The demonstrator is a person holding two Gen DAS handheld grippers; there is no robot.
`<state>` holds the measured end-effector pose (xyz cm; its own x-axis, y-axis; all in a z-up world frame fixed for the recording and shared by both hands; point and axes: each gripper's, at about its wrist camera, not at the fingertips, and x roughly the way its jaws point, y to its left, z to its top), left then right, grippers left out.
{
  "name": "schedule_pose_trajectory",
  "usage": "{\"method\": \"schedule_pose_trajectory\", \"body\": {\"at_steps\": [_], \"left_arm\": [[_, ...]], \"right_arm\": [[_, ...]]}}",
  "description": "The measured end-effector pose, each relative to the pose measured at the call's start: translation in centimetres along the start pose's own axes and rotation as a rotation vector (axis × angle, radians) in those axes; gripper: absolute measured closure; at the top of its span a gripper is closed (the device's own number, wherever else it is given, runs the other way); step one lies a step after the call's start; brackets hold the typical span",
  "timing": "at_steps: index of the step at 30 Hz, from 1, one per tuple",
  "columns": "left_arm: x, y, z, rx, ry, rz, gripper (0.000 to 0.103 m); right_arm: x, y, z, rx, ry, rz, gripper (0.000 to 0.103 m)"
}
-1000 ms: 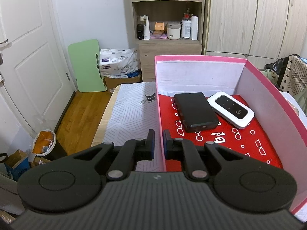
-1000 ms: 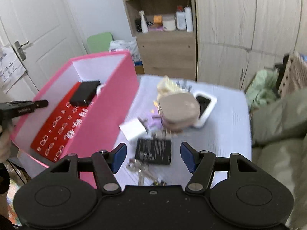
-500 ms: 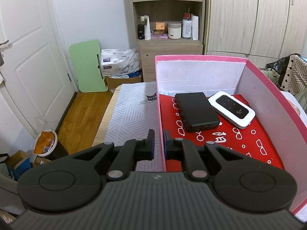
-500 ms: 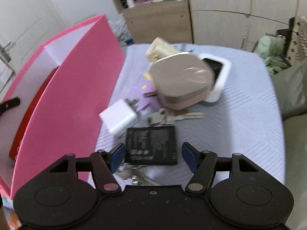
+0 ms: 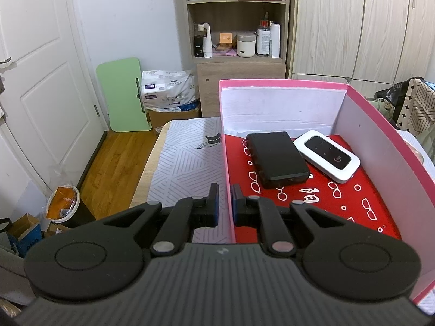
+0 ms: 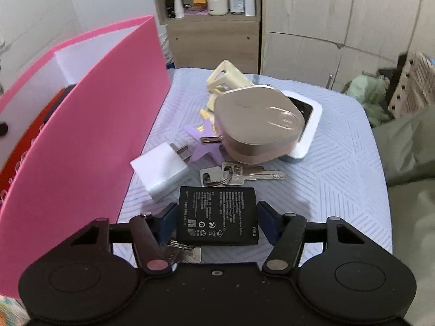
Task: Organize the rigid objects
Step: 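Return the right gripper to the table and grasp the black phone battery, then place the black battery into the box beside the power bank with the right gripper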
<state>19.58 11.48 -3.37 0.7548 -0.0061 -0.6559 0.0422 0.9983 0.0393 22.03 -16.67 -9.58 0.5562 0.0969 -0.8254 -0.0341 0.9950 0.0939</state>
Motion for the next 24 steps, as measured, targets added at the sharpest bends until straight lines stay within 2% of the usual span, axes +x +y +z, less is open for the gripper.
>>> {"method": "schedule_pose_trajectory", "body": {"at_steps": [6,11,17,24], "left_arm": [[0.0,0.0,0.0,-0.001,0.000,-0.001,0.093],[0.1,0.1,0.0,-0.002,0.000,-0.003,0.093],[0.1,0.1,0.0,-0.004,-0.002,-0.004,0.093],[0.1,0.1,0.0,-0.007,-0.003,-0.007,0.093]], "right_arm": [[-1.5,-0.8,-0.8,0.070,-0.035,0.070,0.035],[-3.9,-0.5,-1.1,0.043,-0.144,0.052,0.035],[-6.5,-0.6,0.1,0.022,-0.201,0.078,0.035],[-9.6,2.6,2.4,-0.071,-0.249,0.248,0.035]]}}
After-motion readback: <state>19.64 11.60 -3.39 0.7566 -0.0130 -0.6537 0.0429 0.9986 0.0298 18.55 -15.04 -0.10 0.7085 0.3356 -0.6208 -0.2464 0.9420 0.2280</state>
